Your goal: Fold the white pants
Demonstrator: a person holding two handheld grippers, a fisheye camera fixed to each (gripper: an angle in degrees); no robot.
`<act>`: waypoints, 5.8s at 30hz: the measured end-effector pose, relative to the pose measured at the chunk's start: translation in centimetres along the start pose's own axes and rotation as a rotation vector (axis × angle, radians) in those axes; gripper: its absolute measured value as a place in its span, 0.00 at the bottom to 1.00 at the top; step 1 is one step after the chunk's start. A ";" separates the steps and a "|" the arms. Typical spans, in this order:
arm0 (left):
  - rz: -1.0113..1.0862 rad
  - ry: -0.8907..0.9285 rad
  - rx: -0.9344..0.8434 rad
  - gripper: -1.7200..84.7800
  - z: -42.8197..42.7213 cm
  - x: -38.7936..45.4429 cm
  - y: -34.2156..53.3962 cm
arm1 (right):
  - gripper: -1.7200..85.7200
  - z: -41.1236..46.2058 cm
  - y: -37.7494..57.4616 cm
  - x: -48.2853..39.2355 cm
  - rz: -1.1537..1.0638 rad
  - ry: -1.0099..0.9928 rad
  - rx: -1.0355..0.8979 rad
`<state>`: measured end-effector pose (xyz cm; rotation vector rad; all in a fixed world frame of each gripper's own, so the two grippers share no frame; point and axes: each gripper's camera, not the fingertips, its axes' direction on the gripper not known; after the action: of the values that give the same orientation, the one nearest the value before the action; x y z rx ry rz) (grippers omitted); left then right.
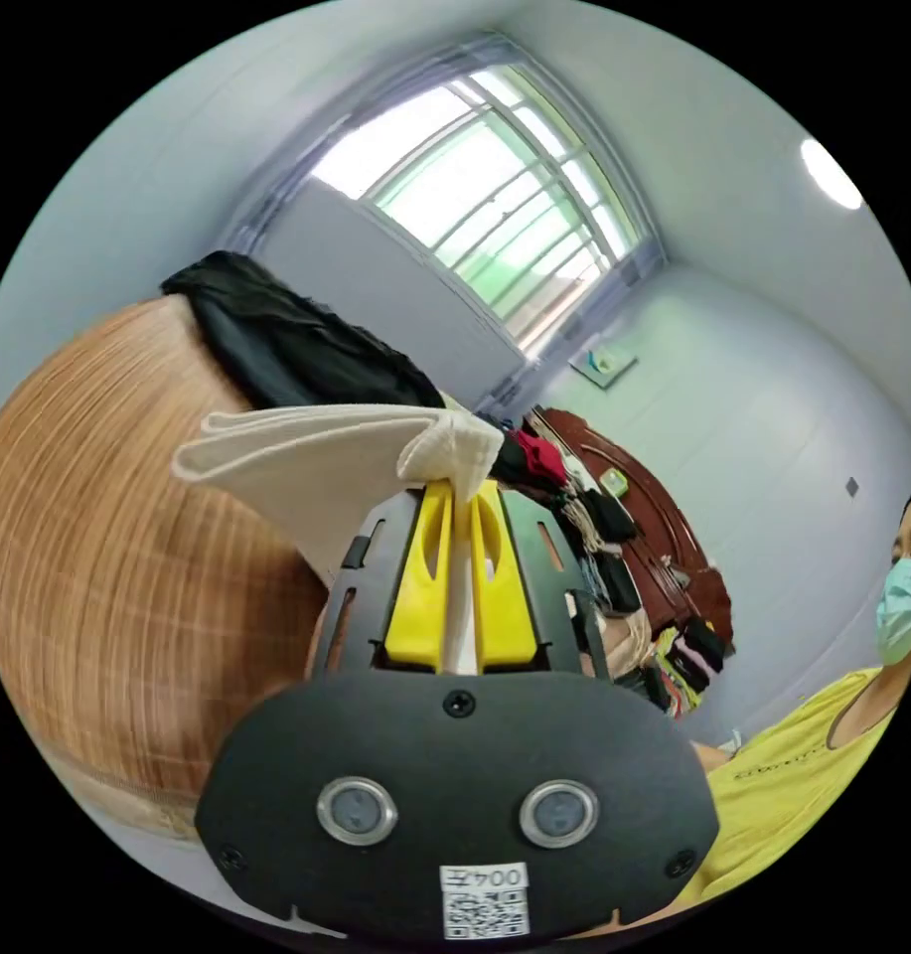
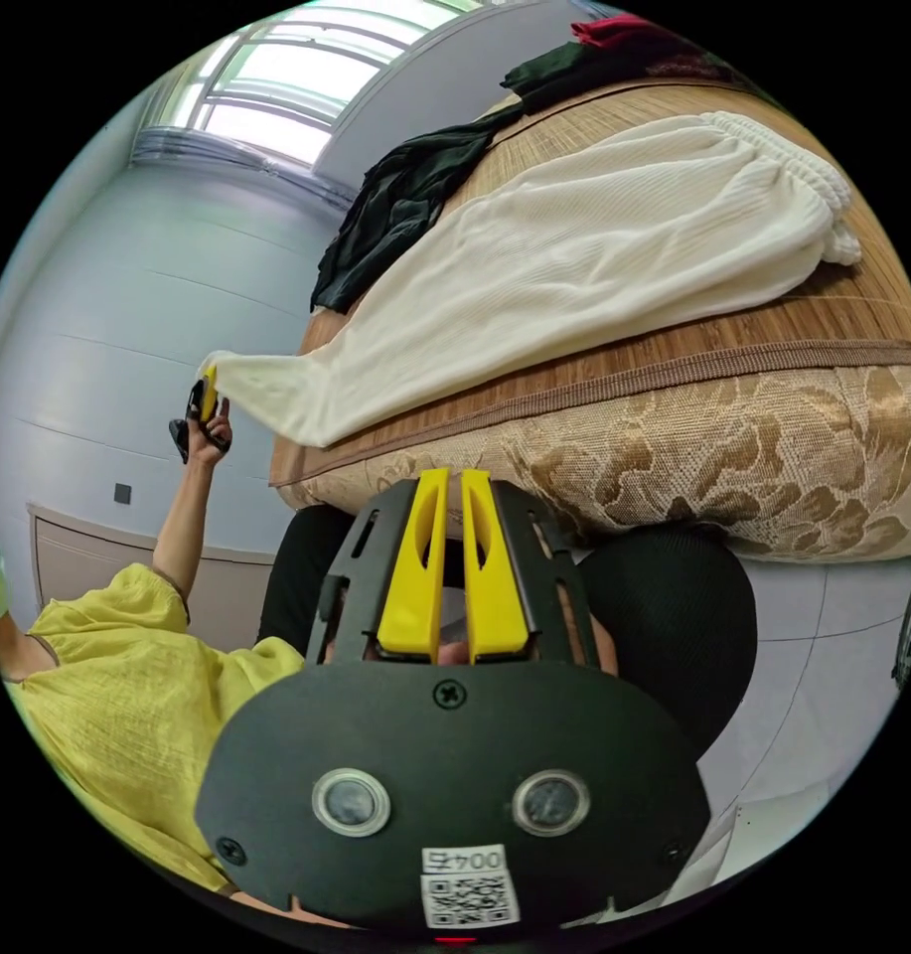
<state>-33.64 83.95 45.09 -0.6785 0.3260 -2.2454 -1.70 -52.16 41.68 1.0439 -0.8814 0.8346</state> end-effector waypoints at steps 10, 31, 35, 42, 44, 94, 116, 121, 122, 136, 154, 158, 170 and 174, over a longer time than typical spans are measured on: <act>0.358 0.141 -0.198 0.05 14.9 23.8 -6.5 | 0.04 -1.8 1.8 0.9 -0.014 -0.089 0.063; 0.680 0.343 -0.787 0.14 43.2 44.8 10.5 | 0.19 -2.4 2.1 1.5 0.053 -0.184 0.305; 0.658 0.017 -0.687 0.16 39.1 37.0 3.7 | 0.26 -3.9 0.1 2.2 0.139 0.045 0.486; 0.419 -0.286 -0.660 0.23 34.0 22.2 -3.8 | 0.28 -1.9 -4.5 3.3 0.282 0.180 0.497; 0.372 -0.256 -0.666 0.27 34.5 20.0 -4.8 | 0.29 -0.4 -5.7 2.5 0.292 0.221 0.520; 0.798 -0.073 -0.632 0.19 19.6 26.4 18.7 | 0.13 10.2 -1.7 -11.0 -0.097 0.241 -0.103; 0.599 -0.047 -0.767 0.04 19.6 21.7 20.5 | 0.10 8.4 3.1 -10.1 -0.141 0.352 0.038; 0.519 -0.019 -0.590 0.03 17.0 22.0 20.4 | 0.12 10.2 5.1 -10.2 -0.327 0.361 -0.033; 0.528 -0.027 -0.556 0.03 17.0 22.7 20.3 | 0.13 10.9 5.3 -10.0 -0.337 0.366 -0.051; 0.389 -0.209 -0.631 0.03 24.0 19.4 23.4 | 0.07 15.6 1.8 -10.9 -0.401 0.403 -0.159; 0.422 -0.143 -0.539 0.06 17.2 15.9 24.1 | 0.02 16.8 1.3 -11.0 -0.290 0.424 -0.012; 0.483 -0.088 -0.527 0.09 16.1 15.4 25.4 | 0.02 19.5 -0.7 -11.8 -0.309 0.451 -0.050; 0.653 -0.034 -0.602 0.13 18.1 15.1 25.4 | 0.12 26.4 -15.0 -19.4 -0.459 0.577 -0.317; 0.645 -0.025 -0.603 0.14 18.2 14.7 25.0 | 0.13 31.8 -18.7 -17.7 -0.450 0.668 -0.575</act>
<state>-16.93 55.70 54.96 -0.7623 1.0694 -1.5117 1.40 -90.22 27.03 0.3760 -0.2574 0.4470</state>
